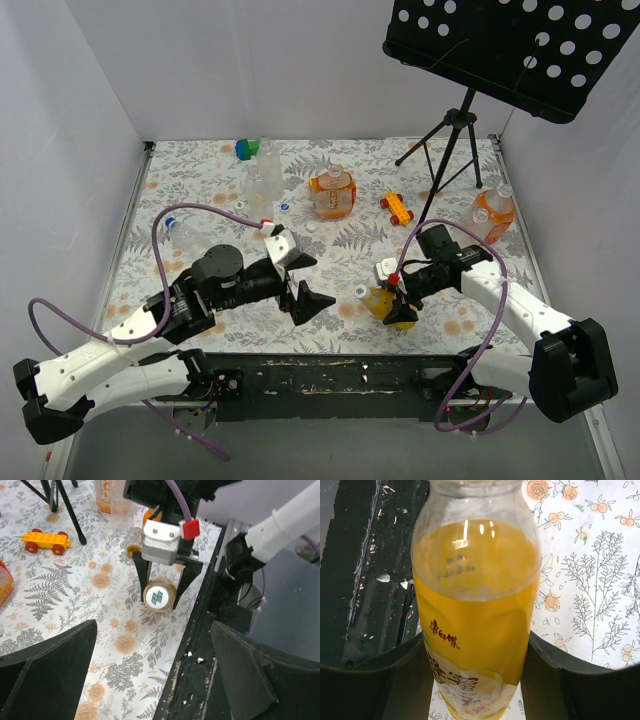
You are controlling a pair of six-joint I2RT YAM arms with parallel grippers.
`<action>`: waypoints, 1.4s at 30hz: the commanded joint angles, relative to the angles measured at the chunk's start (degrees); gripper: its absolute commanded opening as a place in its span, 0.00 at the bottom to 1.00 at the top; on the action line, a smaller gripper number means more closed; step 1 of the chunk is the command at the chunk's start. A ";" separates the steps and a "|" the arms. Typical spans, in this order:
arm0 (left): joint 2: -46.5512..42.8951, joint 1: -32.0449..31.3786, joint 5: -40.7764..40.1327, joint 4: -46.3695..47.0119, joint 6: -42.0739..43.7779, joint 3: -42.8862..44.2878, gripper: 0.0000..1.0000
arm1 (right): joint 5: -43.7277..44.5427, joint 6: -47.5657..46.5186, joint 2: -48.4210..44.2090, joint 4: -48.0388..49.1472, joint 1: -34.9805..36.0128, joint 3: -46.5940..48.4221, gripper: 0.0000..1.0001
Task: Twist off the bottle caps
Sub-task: Unscrew the bottle cap from the plastic bottle.
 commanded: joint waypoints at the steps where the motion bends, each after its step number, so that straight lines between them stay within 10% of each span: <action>1: -0.67 0.01 5.73 4.51 11.36 -2.84 0.98 | -2.81 -1.05 -0.08 0.71 -0.14 0.47 0.12; 42: 14.44 1.24 14.87 9.80 26.31 -1.79 0.98 | -3.51 -1.93 -0.69 -0.17 -0.14 0.38 0.12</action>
